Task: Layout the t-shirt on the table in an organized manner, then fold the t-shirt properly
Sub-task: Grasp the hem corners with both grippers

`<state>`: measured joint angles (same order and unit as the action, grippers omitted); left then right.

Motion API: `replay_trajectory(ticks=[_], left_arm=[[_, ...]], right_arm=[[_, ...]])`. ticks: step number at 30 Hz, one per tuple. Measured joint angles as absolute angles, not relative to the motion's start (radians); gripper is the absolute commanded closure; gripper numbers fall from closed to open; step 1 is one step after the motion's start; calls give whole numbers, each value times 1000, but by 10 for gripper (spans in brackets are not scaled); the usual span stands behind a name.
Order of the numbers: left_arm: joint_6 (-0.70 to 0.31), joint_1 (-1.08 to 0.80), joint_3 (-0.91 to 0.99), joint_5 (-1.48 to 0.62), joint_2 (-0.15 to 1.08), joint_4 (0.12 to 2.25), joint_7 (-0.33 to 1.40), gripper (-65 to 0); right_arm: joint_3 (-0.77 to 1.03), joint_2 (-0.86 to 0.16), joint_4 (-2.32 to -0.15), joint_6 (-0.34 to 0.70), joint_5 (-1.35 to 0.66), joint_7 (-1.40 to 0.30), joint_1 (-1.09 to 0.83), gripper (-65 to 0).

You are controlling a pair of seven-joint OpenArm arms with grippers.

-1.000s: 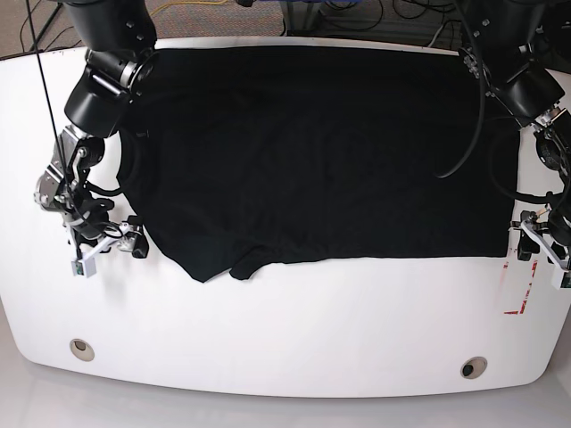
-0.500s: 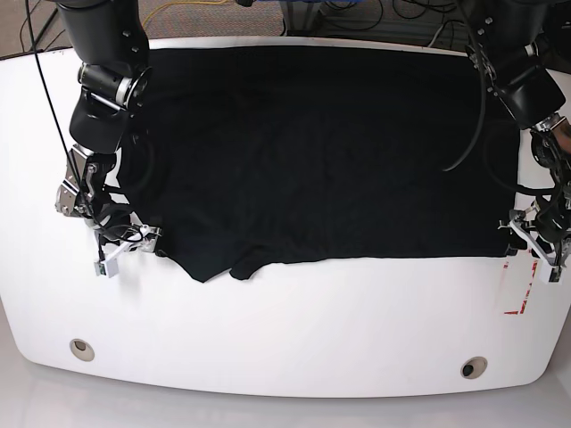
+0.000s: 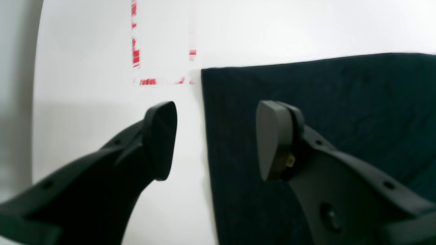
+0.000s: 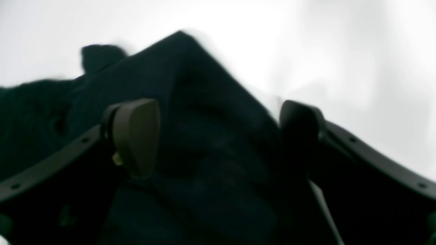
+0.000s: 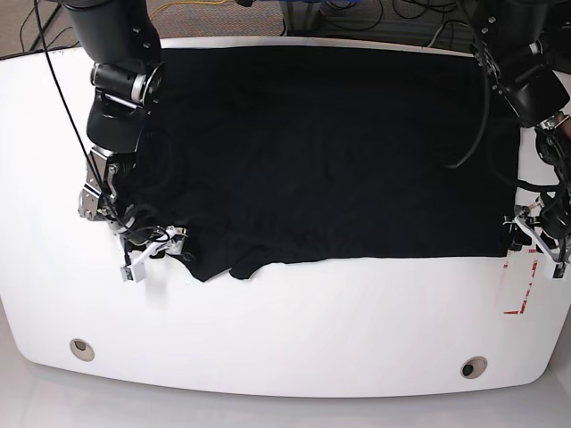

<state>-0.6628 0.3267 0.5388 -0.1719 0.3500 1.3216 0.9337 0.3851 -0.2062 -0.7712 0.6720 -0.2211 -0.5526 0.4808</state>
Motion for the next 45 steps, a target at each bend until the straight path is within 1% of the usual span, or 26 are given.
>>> replay_trajectory(ticks=[2, 5, 10, 11, 12, 13, 14, 17, 22, 26, 30, 34, 45], left_arm=[[-663, 328, 539, -172, 354, 1322, 934, -346], [-662, 328, 539, -172, 359, 1322, 934, -346], [-662, 333, 542, -171, 361, 1272, 929, -346], [-662, 336, 540, -173, 364, 1254, 924, -346], [-663, 336, 538, -174, 367, 1230, 908, -346], [-663, 335, 536, -171, 369, 1211, 902, -347], [-664, 335, 536, -175, 373, 1197, 873, -347], [-658, 332, 538, -168, 385, 1140, 810, -349], [-600, 336, 532, -168, 391, 1047, 730, -350], [-580, 348, 529, -166, 393, 974, 675, -350], [-575, 385, 509, -159, 405, 884, 645, -350], [-576, 426, 509, -165, 408, 822, 595, -350], [-573, 534, 456, -165, 419, 666, 527, -350]], right_arm=[[385, -202, -771, 673, -221, -553, 480, -477], [385, -197, -771, 673, -221, -553, 478, -395], [384, -197, -771, 673, -220, -549, 470, -214], [384, -199, -771, 672, -220, -541, 468, -168], [384, -200, -771, 670, -213, -537, 466, -154], [384, -201, -771, 670, -213, -534, 463, -117], [384, -202, -770, 670, -213, -535, 464, -95], [382, -202, -770, 670, -213, -542, 461, -70], [379, -203, -770, 670, -213, -537, 456, -36], [377, -212, -770, 674, -213, -541, 456, 0], [378, -230, -770, 673, -213, -545, 455, 0], [377, -243, -770, 675, -211, -547, 455, 0], [376, -288, -770, 674, -209, -553, 450, 0]])
